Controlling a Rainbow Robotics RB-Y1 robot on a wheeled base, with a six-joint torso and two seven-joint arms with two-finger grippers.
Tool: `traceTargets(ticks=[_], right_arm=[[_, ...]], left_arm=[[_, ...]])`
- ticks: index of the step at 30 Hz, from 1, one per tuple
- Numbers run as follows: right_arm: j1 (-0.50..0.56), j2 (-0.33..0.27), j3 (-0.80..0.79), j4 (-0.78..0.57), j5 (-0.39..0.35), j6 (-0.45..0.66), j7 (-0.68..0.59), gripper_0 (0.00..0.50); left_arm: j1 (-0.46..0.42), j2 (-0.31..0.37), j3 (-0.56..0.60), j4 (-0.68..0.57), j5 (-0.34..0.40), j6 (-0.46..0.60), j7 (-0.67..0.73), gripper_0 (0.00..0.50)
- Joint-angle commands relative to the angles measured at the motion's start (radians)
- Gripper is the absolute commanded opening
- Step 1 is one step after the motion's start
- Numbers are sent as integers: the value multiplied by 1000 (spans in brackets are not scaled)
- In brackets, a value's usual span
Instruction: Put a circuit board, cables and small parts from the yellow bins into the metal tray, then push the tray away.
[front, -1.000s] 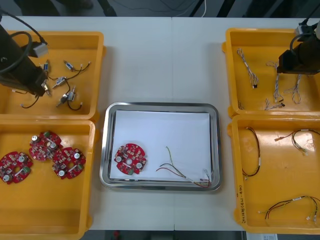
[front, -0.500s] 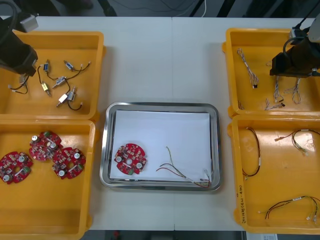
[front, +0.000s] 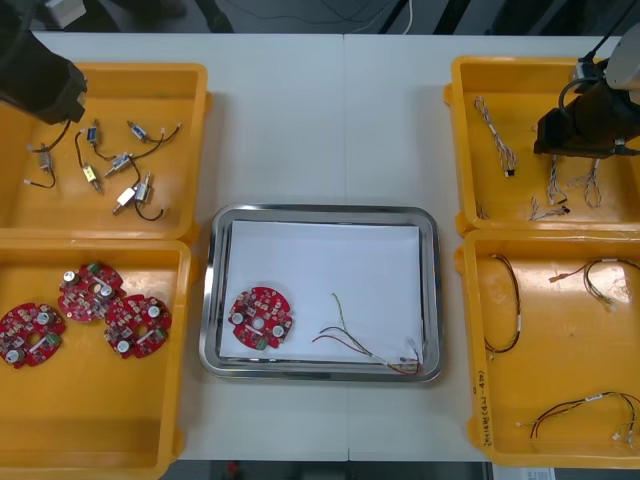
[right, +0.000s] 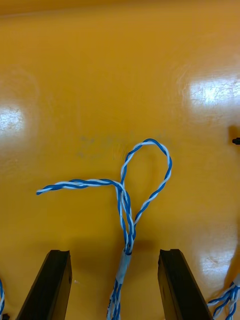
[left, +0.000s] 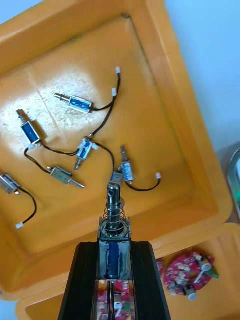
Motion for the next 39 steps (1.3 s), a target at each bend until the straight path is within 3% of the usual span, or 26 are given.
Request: traceTargets(ticks=[1, 10, 25, 33, 38, 39], right_arm=[[-20, 5, -23, -13, 19, -24, -25, 500], [-3, 5, -23, -13, 27, -34, -34, 500], [32, 5, -23, -13, 13, -41, -46, 500], [46, 7, -28, -13, -1, -47, -48, 500], [50, 10, -28, -13, -6, -50, -48, 373], [53, 10, -28, -14, -6, -53, -49, 284]], left_arm=[[6, 12, 25, -77, 56, 8, 246, 0], [-21, -28, -87, -135, 82, 8, 393, 0], [-135, -229, -354, -117, 76, 8, 633, 0], [-139, -249, -475, -117, 67, -65, 668, 0], [-119, -251, -535, -117, 58, -116, 682, 0], [-107, -251, -541, -117, 58, -130, 683, 0]])
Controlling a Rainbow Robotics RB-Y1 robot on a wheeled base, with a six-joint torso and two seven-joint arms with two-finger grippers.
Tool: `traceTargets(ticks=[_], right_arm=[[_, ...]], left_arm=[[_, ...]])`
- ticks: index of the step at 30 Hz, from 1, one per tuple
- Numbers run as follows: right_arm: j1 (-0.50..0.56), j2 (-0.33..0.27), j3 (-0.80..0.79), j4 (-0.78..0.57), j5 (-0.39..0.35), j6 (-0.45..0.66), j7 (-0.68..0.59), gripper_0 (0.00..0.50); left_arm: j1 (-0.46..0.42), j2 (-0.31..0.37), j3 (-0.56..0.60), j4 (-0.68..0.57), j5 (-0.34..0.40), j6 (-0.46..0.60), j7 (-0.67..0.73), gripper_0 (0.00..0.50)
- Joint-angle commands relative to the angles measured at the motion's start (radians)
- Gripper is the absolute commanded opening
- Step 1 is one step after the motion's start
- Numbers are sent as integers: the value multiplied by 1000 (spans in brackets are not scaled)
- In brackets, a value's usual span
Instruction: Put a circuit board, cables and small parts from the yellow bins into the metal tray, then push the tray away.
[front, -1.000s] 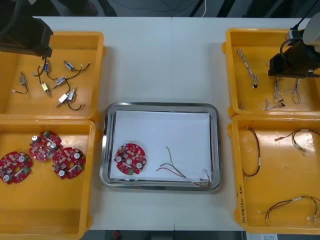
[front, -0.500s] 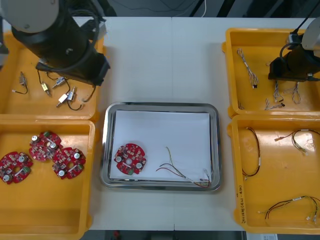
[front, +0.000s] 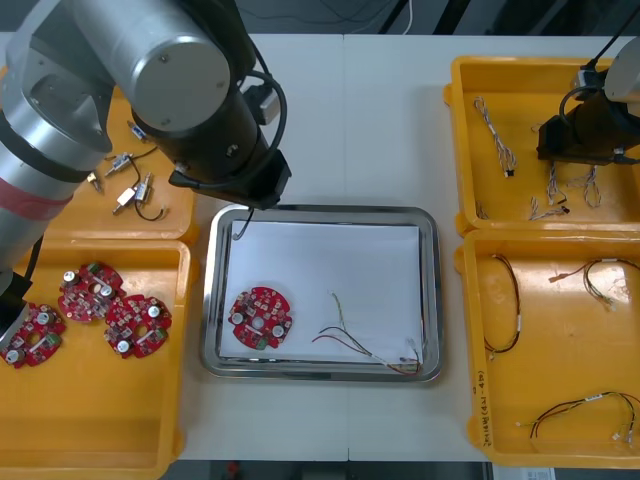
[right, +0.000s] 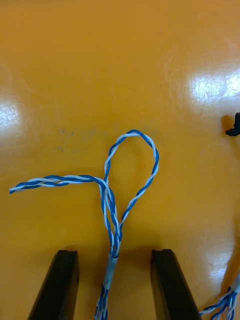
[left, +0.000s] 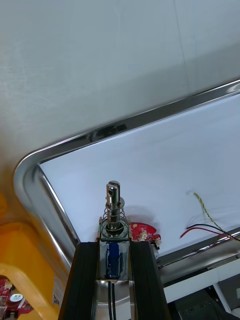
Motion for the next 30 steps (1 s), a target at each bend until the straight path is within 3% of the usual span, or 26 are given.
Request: traceTargets(ticks=[1, 2, 4, 14, 30], right_arm=[[28, 8, -22, -13, -11, -20, -45, 189], [31, 11, -22, -13, -12, -26, -47, 95], [34, 11, -22, -13, -20, -37, -45, 0], [9, -2, -33, -19, -17, -14, -33, 0], [-3, -77, -108, -352, 18, 457, -27, 0]], left_arm=[[-11, -19, -38, -8, -14, -58, 34, 0], [0, -19, -42, -8, -19, -68, 32, 0], [15, -19, -53, -8, -28, -85, 32, 0], [100, 3, -102, -8, -83, -174, 24, 0], [211, 60, -180, -6, -146, -297, 21, 0]])
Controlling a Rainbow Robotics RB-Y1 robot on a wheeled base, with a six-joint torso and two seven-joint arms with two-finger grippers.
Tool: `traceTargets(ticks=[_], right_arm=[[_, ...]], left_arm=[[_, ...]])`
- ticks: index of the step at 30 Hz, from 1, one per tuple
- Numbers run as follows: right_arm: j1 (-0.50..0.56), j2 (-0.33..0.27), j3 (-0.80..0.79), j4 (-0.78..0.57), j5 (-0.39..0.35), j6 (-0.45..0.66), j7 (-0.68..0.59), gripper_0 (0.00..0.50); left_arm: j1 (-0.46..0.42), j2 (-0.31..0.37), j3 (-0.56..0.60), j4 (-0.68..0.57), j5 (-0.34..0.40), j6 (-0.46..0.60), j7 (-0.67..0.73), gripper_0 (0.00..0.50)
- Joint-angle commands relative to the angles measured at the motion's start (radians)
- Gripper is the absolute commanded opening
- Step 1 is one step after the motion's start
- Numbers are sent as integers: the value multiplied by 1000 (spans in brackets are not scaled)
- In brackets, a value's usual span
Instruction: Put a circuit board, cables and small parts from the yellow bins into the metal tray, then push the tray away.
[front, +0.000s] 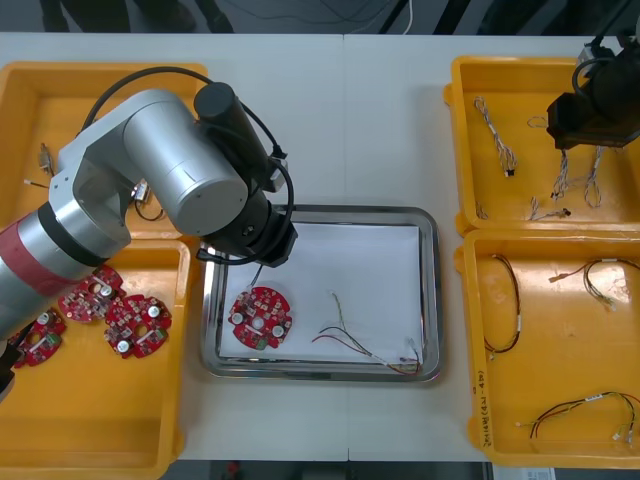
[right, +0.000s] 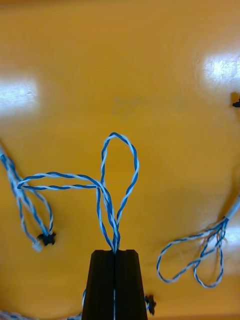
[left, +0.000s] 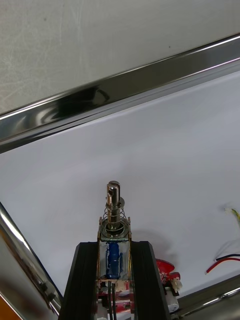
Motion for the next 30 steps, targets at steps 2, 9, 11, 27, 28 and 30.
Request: traceTargets(ticks=[2, 9, 11, 27, 28, 30], right_arm=[[-10, -69, -42, -156, 7, 149, 0, 0], [-7, -84, -82, -311, -7, 348, 7, 0], [-7, -86, -97, -353, -13, 405, 12, 0], [107, -121, -80, -756, -220, 457, 23, 0], [127, -128, -64, -788, -243, 457, 21, 0], [147, -136, -39, -836, -265, 457, 20, 0]], left_arm=[[43, 49, -39, -11, -43, -63, 21, 0], [63, 66, -67, -1, -68, -120, 18, 1], [64, 70, -76, -1, -75, -126, 21, 1], [63, 81, -65, 0, -72, -136, 24, 500], [63, 83, -59, -1, -68, -136, 24, 500], [63, 81, -47, -1, -57, -136, 24, 500]])
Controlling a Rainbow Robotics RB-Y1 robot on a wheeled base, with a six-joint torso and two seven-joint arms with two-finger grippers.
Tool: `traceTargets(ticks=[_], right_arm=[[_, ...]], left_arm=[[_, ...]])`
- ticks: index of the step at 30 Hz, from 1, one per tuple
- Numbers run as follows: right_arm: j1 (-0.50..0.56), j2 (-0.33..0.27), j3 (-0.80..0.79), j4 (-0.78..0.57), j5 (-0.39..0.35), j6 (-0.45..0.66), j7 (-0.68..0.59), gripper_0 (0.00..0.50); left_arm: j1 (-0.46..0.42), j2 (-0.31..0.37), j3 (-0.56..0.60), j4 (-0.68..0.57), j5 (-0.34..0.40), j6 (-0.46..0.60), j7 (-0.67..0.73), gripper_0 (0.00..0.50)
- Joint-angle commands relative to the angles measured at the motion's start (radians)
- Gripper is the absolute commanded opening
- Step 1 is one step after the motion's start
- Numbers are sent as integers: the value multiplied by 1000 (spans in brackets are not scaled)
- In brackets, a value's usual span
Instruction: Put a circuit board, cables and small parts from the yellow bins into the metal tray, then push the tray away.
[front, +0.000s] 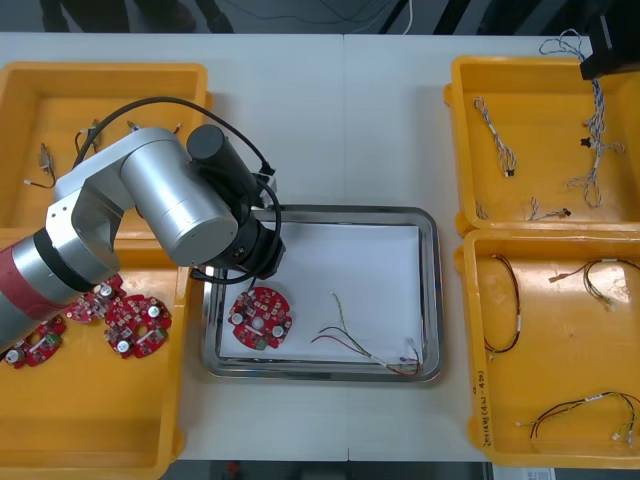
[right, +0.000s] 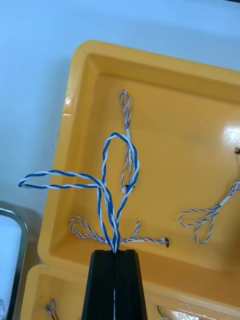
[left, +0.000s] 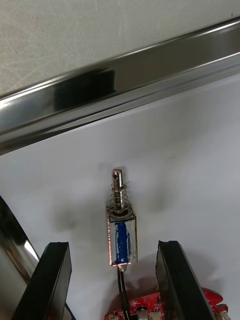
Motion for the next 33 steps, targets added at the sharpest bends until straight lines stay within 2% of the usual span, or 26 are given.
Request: traceTargets(ticks=[1, 7, 13, 19, 23, 30, 33], right_arm=[[76, -79, 59, -150, -60, 5, 13, 0], [128, -82, 114, -277, -104, 5, 5, 0], [133, -82, 181, -339, -208, 5, 5, 0], [133, -79, 281, -440, -233, 5, 4, 0], [127, -67, 347, -489, -245, 5, 7, 0], [74, -6, 474, -520, -270, 5, 16, 0], [62, 22, 522, -521, -261, 5, 21, 0]], left_arm=[[6, 33, 30, -11, 20, -8, 23, 500], [-2, 32, 116, -34, 77, 59, 8, 500], [-31, 32, 215, -85, 123, 214, 0, 500], [-69, 32, 323, -86, 204, 321, -14, 500], [-94, 33, 358, -86, 221, 372, -26, 500], [-168, 53, 370, -86, 238, 469, -54, 500], [-201, 72, 370, -85, 246, 474, -65, 500]])
